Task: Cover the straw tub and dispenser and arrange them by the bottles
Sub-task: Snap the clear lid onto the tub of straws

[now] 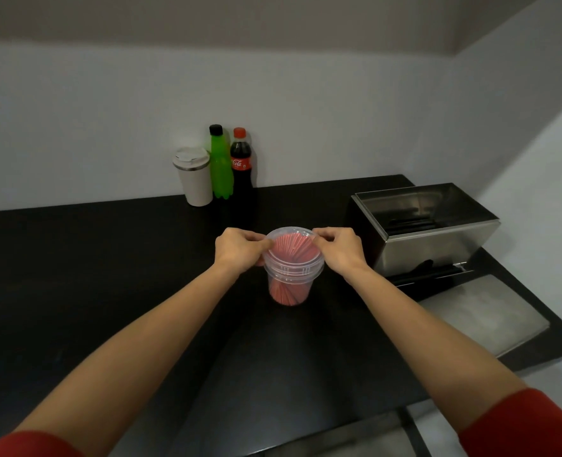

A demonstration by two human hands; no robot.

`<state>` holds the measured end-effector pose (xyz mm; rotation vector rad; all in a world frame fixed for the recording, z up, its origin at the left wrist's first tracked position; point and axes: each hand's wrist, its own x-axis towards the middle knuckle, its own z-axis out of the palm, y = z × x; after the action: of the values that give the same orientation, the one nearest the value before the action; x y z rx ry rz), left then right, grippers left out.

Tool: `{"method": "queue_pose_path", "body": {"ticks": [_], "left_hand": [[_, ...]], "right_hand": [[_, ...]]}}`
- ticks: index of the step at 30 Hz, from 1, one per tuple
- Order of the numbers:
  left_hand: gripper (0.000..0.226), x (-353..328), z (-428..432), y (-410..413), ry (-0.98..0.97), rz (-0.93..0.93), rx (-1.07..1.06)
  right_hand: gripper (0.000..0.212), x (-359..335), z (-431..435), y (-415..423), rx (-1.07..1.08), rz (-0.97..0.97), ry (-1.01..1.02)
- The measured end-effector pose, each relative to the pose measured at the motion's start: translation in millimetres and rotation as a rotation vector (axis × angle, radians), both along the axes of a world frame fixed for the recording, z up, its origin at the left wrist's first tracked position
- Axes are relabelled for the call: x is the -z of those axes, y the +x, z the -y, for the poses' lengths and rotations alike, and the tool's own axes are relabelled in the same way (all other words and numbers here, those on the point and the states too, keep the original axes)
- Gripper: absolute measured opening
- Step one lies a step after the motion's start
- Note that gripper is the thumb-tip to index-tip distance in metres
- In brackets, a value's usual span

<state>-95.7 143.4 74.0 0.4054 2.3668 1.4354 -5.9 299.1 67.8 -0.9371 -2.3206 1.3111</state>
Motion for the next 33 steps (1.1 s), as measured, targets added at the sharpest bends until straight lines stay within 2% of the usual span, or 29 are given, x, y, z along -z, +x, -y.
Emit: {"method": "queue_pose_path", "body": {"ticks": [5, 12, 20, 28, 30, 33], "left_hand": [[0.02, 3, -1, 0, 0.009, -0.039, 0.006], [0.03, 6, 1, 6, -0.003, -0.209, 0.015], [0.031, 14, 2, 12, 0.027, -0.251, -0.002], [0.031, 16, 0, 11, 0.069, -0.156, -0.006], [0.03, 15, -3, 9, 0.078, -0.062, -0.01], [0.028, 10, -9, 3, 0.105, 0.187, -0.02]], "right_hand": [[0.036, 9, 4, 4, -0.001, -0.033, 0.102], [0.036, 21, 6, 3, 0.01, -0.063, 0.217], [0.037, 27, 9, 3, -0.002, -0.088, 0.313], [0.037, 30, 11, 2, 0.023, -0.123, 0.275], [0.036, 29, 10, 2, 0.015, -0.115, 0.251], [0.034, 25, 5, -2, -0.005, -0.084, 0.125]]}}
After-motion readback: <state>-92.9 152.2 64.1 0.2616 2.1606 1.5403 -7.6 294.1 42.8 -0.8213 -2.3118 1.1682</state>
